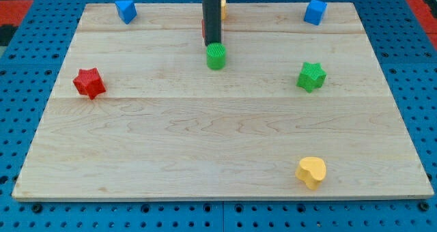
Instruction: Move the green circle towards the bottom left
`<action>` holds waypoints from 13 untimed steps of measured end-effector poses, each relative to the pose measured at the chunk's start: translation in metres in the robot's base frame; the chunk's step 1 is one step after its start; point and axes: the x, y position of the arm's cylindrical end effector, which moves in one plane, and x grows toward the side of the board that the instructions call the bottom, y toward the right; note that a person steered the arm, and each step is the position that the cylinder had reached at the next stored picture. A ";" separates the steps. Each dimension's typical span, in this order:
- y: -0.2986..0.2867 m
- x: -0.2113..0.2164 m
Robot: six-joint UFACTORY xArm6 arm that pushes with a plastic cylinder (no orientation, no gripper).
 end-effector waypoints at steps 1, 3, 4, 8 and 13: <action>0.000 0.050; 0.000 0.097; 0.000 0.113; 0.079 0.074; -0.048 0.167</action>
